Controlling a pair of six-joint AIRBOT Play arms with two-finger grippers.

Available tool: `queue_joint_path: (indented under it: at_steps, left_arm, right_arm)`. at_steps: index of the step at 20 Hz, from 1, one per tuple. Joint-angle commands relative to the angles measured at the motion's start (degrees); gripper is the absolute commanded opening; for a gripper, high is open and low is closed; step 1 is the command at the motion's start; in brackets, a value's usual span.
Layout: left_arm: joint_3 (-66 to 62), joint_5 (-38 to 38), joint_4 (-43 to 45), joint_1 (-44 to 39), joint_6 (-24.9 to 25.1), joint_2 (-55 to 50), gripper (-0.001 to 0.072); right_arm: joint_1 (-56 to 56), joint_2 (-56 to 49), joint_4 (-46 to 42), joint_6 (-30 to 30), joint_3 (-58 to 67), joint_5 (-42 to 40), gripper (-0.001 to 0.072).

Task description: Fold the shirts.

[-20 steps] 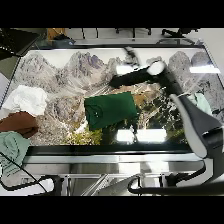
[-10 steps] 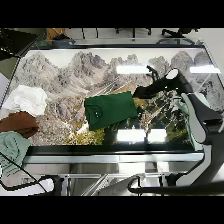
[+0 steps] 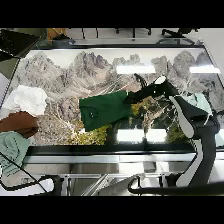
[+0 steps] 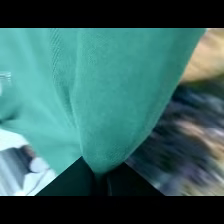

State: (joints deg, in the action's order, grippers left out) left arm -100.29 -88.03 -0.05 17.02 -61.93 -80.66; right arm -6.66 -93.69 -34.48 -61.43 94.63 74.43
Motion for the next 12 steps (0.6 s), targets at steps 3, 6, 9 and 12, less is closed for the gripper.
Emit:
queue_joint_path:
  at_steps: [3,6,9,12]
  left_arm:
    - [0.02,-0.55,0.02,0.04,-0.02,0.04,0.0013]
    - [0.02,-0.83,0.04,0.04,-0.02,0.04,0.0013]
    - [0.02,-2.86,0.07,0.04,-0.02,0.04,0.0013]
    - [0.02,-5.22,0.07,0.04,0.0,0.04,0.0014]
  right_arm:
    - [7.02,7.78,5.03,-2.08,6.99,1.49,0.0018]
    - [15.21,13.86,4.96,-6.54,7.39,1.55,0.0019]
    - [24.15,19.17,4.9,-10.99,7.39,1.55,0.0018]
    - [33.48,23.34,2.45,-16.39,7.39,3.32,0.0018]
